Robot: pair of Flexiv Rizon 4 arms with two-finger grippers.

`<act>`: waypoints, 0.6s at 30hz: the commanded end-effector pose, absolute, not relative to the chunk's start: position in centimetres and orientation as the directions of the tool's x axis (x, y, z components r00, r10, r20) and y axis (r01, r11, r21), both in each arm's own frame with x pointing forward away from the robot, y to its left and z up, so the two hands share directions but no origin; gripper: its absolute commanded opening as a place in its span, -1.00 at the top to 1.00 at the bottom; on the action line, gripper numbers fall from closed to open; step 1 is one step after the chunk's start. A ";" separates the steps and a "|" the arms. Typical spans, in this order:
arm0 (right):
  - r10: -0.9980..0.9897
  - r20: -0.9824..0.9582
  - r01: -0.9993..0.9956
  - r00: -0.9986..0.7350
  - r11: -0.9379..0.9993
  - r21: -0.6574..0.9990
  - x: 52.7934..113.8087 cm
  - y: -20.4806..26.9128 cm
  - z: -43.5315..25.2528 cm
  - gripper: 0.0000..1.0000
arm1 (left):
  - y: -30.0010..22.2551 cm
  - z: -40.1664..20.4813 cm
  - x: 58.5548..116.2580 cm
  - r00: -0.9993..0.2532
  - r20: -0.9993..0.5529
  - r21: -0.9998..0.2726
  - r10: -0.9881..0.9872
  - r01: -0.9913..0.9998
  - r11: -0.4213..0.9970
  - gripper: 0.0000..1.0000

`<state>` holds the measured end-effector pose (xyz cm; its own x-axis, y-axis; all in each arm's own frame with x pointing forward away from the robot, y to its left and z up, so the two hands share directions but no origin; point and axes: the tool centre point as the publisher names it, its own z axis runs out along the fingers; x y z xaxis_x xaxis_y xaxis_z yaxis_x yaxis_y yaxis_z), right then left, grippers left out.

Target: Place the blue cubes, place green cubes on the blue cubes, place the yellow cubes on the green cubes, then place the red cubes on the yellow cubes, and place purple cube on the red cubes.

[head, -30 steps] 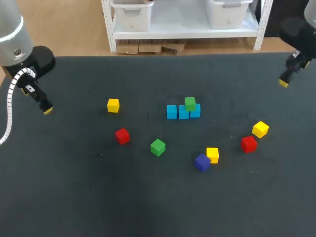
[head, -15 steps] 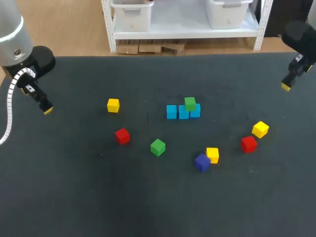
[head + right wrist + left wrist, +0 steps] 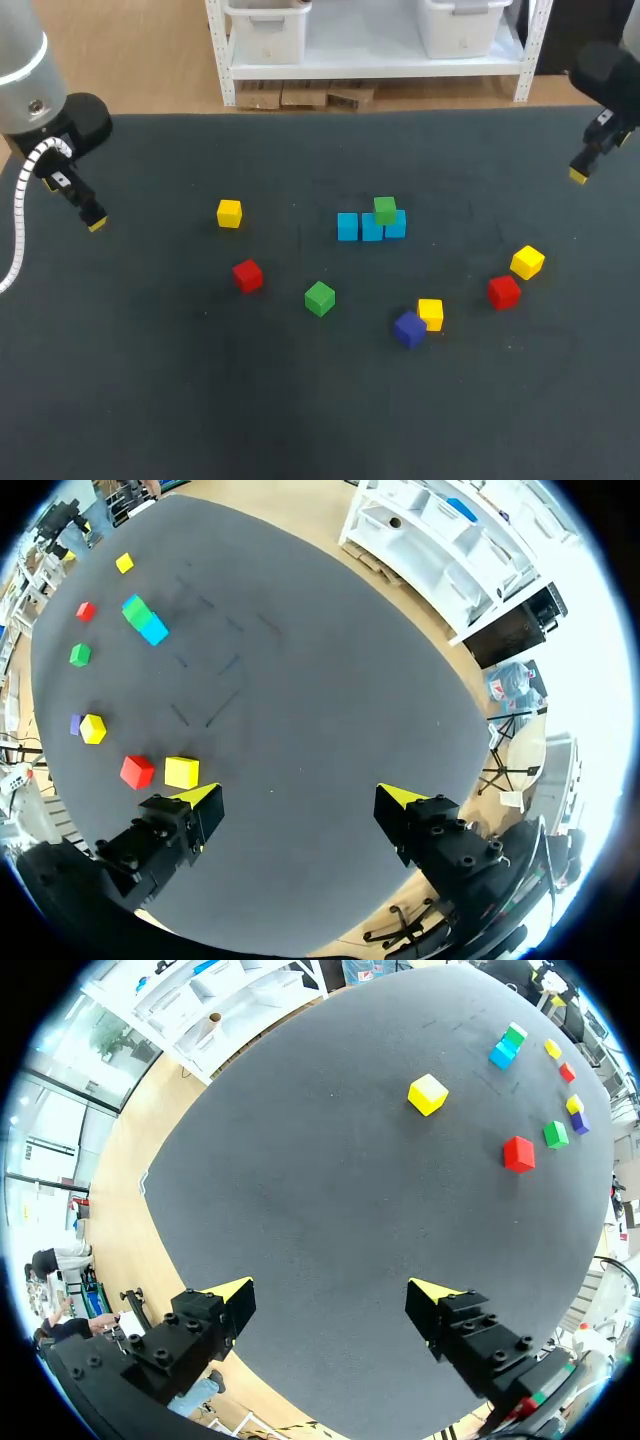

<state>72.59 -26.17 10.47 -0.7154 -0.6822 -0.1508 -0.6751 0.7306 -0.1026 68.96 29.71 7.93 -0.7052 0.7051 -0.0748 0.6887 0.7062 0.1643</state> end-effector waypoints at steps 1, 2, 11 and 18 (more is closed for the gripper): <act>-0.683 -0.151 -0.676 -0.715 0.730 -0.100 72.6 -26.2 10.5 -1.00 | 29.7 7.9 69.0 -0.706 -0.073 0.164 0.704 0.688 0.707 -1.00; -0.683 -0.151 -0.676 -0.715 0.730 -0.100 72.6 -26.2 10.5 -1.00 | 29.7 7.9 69.0 -0.706 -0.073 0.164 0.704 0.688 0.707 -1.00; -0.683 -0.151 -0.676 -0.715 0.730 -0.100 72.6 -26.2 10.5 -1.00 | 29.7 7.9 69.0 -0.706 -0.073 0.164 0.704 0.688 0.707 -1.00; -0.683 -0.151 -0.676 -0.715 0.730 -0.100 72.6 -26.2 10.5 -1.00 | 29.0 8.6 68.3 -0.711 -0.070 0.179 0.700 0.681 0.710 -1.00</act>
<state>72.59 -26.18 10.47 -0.7154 -0.6822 -0.1507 -0.6751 0.7306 -0.1025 68.94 29.66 7.98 -0.7083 0.7019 -0.0747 0.6852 0.7092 0.1658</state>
